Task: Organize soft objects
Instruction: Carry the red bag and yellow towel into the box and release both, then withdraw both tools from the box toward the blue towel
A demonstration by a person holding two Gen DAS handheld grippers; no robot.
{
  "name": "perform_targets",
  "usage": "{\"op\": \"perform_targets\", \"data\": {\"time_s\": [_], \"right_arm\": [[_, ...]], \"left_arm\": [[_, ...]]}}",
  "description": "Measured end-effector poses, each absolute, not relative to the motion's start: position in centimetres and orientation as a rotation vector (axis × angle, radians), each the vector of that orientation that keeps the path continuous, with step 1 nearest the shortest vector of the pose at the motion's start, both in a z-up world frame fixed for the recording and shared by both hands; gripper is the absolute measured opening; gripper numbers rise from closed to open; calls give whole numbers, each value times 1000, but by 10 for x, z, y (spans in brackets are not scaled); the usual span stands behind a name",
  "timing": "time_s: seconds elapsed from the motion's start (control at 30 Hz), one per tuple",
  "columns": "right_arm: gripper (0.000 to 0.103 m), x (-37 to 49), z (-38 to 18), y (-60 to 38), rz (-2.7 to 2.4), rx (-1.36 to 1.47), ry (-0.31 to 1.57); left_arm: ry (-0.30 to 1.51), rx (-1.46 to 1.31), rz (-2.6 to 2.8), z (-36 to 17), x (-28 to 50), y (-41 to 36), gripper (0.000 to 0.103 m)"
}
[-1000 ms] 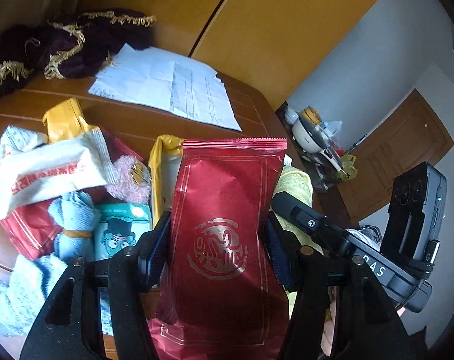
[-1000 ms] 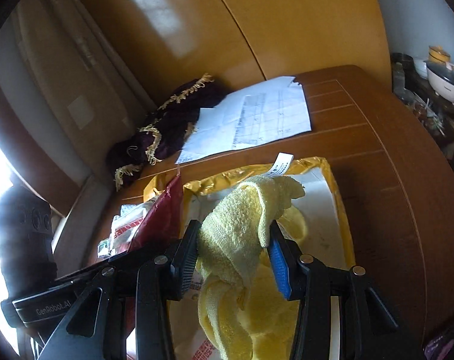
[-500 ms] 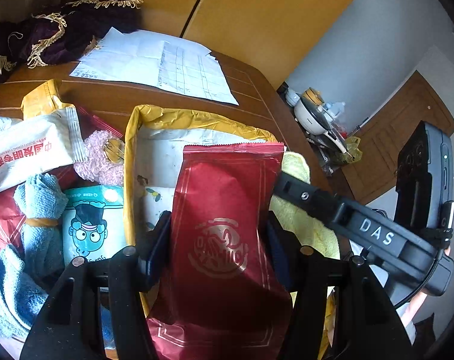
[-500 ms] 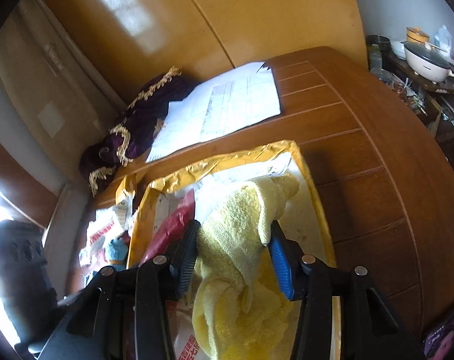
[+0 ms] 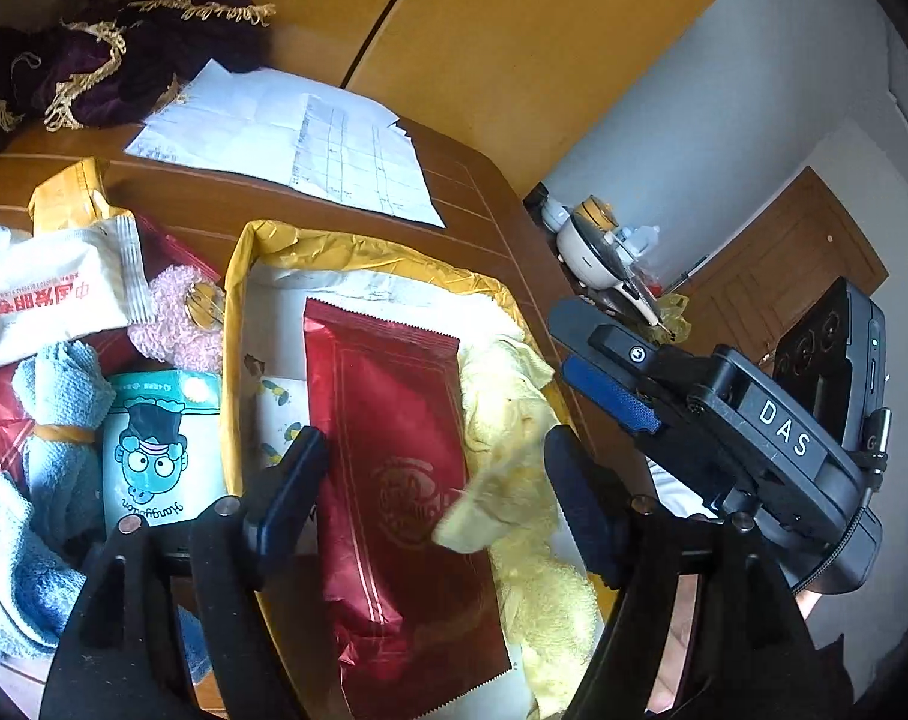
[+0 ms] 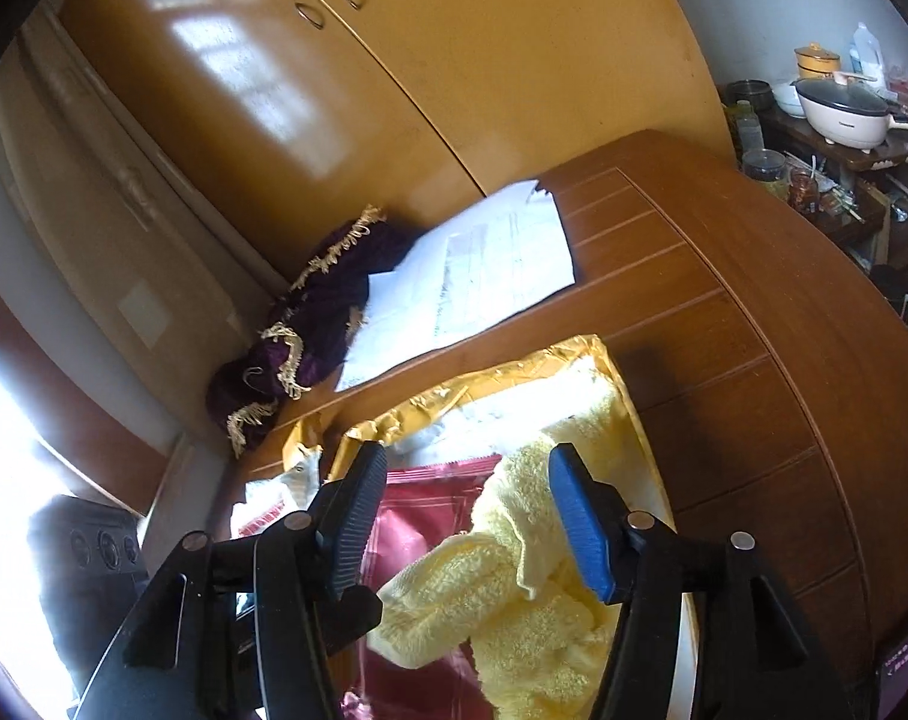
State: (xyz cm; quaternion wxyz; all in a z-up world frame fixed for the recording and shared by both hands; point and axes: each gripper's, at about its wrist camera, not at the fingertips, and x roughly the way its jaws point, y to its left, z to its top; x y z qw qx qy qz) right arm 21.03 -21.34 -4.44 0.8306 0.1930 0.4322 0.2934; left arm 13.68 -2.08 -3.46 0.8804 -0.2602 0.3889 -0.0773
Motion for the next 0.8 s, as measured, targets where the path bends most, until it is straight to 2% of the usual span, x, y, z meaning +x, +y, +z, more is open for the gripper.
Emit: {"op": "perform_targets", "data": {"time_s": [0.13,0.3,0.43,0.8], "right_arm": [[60,201,-36,-204,672,375,876],[62,190,-28,-194,738,353,832],[73,178,-19,-185,774,312,773],[74,144,-9,-142,961,272,794]], "left_arm": [[773,-480,-161,-26,127,-25,75],[742,-569,-158,-24,104,-6,75],[681,-610,-92,-21,76,18,75],[597,-569,75,-27,26,94,75]]}}
